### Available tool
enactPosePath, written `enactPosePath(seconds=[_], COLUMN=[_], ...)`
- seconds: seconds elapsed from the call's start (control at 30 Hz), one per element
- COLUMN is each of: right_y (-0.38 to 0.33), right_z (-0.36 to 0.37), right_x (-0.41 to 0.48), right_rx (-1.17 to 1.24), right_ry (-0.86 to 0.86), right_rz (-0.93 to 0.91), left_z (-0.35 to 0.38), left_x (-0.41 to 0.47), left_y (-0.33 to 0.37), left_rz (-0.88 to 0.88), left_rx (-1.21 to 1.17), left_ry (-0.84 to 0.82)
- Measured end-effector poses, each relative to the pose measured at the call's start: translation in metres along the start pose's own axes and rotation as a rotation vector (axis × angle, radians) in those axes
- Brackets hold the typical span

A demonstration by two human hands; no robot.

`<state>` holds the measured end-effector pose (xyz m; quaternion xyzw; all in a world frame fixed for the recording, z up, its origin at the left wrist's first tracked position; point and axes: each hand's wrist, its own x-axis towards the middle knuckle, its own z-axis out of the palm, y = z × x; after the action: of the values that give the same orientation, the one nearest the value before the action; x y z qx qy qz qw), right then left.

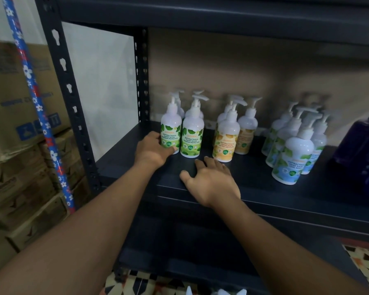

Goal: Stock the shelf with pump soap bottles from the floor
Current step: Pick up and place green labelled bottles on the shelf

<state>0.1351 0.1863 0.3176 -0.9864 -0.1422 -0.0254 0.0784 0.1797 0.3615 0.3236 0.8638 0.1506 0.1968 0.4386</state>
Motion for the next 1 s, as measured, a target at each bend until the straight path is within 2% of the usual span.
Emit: enactPosePath(seconds=[0.43,0.5,0.63,0.7,0.93,1.0], right_y=[0.0,0.0,0.002,0.007,0.054,0.072], right_z=[0.0,0.0,-0.003,-0.005,0.003,0.008], right_x=[0.0,-0.002,-0.01,-0.02,-0.103,-0.137], right_rx=[0.029,0.046,0.078,0.089,0.138,0.244], right_ry=[0.025,0.039,0.099,0.114,0.179,0.219], right_rz=[-0.001,0.003,-0.006,-0.016,-0.098,-0.113], left_z=[0.0,-0.001,-0.005,-0.005,-0.008,-0.002], left_x=[-0.007,-0.014,-0.054,-0.08,-0.185,-0.222], left_y=[0.001,0.0,0.004,0.003,0.002,0.002], left_rz=[-0.015,-0.017,0.059,0.069,0.09,0.089], left_rx=[0.053,0.155,0.577,0.642,0.481,0.381], left_ry=[-0.029,-0.03,-0.061,-0.092,-0.071,-0.094])
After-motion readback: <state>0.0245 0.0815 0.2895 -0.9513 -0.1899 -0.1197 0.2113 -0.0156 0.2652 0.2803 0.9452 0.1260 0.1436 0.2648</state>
